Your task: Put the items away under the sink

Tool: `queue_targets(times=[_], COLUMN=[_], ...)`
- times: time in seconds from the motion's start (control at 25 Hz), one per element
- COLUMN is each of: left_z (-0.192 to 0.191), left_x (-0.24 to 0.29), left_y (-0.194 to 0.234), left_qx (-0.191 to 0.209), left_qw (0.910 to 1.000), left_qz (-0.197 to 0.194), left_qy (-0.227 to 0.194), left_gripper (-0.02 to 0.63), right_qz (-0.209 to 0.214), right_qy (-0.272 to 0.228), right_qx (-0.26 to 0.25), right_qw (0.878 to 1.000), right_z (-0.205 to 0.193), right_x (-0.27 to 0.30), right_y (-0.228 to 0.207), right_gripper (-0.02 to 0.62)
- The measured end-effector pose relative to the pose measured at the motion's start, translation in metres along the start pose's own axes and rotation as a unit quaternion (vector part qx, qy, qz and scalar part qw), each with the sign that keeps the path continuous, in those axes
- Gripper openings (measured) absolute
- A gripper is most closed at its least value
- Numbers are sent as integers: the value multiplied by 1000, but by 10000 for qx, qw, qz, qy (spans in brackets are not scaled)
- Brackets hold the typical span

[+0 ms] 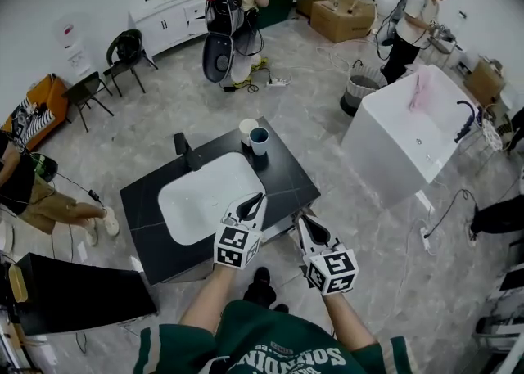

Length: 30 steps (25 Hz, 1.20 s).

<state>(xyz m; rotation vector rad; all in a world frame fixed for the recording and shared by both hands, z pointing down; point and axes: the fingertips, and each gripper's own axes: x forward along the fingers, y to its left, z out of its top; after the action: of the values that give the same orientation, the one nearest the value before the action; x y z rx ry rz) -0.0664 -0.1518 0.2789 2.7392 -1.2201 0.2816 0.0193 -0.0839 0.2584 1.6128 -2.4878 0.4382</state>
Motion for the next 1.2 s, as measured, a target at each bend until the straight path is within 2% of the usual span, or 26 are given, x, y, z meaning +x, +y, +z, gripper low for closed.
queue_targets(times=[0.32, 0.56, 0.68, 0.8, 1.04, 1.2], left_z=[-6, -15, -26, -38, -62, -75], left_x=[54, 97, 122, 145, 188, 218], left_y=[45, 87, 110, 130, 161, 183], left_qx=[-88, -108, -81, -247, -422, -485], left_qw=[9999, 9998, 9994, 9986, 9967, 9951], left_qz=[-74, 42, 99, 81, 159, 213], left_qy=[110, 184, 312, 451, 673, 839], left_gripper=[21, 139, 225, 296, 380, 406], right_qz=[-86, -153, -196, -241, -362, -420], right_qy=[131, 208, 261, 354, 499, 600], right_qx=[89, 79, 88, 92, 147, 173], right_qw=[9998, 9996, 9994, 9990, 9980, 9972], right_z=[2, 6, 5, 1, -5, -7], right_x=[57, 87, 98, 108, 125, 136], right_y=[-26, -38, -43, -48, -65, -75], right_gripper=[43, 43, 43, 43, 43, 43])
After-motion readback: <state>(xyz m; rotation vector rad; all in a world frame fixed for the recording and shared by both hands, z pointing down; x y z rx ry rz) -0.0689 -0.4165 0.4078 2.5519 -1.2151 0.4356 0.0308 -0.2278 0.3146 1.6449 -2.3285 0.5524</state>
